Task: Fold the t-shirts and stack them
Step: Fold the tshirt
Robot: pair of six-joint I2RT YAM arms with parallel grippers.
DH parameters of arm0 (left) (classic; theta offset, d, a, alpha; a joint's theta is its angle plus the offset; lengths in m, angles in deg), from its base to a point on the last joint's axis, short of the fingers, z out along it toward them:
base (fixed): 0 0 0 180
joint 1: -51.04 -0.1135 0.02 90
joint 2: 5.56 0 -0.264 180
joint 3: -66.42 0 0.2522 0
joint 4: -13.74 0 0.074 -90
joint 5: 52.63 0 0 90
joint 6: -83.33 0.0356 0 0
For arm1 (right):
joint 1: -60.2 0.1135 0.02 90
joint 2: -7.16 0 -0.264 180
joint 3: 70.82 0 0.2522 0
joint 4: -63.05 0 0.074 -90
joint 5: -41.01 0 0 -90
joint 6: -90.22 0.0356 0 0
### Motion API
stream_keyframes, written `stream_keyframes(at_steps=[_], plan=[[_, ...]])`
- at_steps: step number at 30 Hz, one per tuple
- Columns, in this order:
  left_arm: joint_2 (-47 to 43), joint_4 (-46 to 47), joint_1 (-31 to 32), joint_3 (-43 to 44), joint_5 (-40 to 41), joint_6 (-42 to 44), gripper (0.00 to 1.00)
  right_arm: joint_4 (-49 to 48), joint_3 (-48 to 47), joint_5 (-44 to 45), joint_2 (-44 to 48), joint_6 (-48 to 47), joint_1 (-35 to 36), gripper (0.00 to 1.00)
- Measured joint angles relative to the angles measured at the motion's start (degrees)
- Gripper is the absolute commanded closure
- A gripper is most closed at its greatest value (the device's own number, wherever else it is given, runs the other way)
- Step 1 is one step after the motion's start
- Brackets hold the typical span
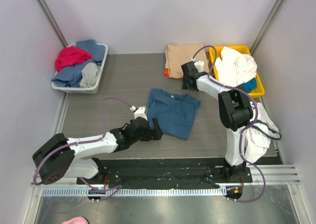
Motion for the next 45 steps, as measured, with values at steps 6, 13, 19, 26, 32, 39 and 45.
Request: stream_keyframes(at_steps=[6, 13, 19, 26, 32, 39, 45], plan=[[4.11, 3.65, 0.04, -0.04, -1.14, -0.92, 0.00, -0.35, 1.92, -0.35, -1.86, -0.24, 0.04, 0.09], [8.04, 10.32, 0.04, -0.02, -1.33, -2.64, 0.00, -4.44, 7.56, -0.85, 0.46, 0.55, 0.07, 0.09], [8.85, 12.11, -1.60, 0.00, -1.55, -3.82, 0.00, -5.14, 14.84, -2.25, 5.77, 2.16, 0.61, 0.09], [6.84, 8.72, -9.68, -0.09, -1.73, -2.95, 0.00, -2.64, 22.29, -2.93, 12.15, 4.55, 4.98, 0.10], [5.07, 5.38, -18.56, -0.02, -1.77, -0.26, 0.00, 0.98, 26.97, -2.73, 16.68, 7.91, 13.35, 0.10], [14.40, 4.76, -23.45, 8.37, -3.08, 3.10, 0.00, 6.10, 30.97, -3.69, 21.05, 15.17, 26.64, 0.10], [26.99, 7.19, -25.49, 20.81, -7.21, 5.20, 0.00, 9.14, 31.50, -5.16, 21.88, 21.29, 36.68, 0.10]])
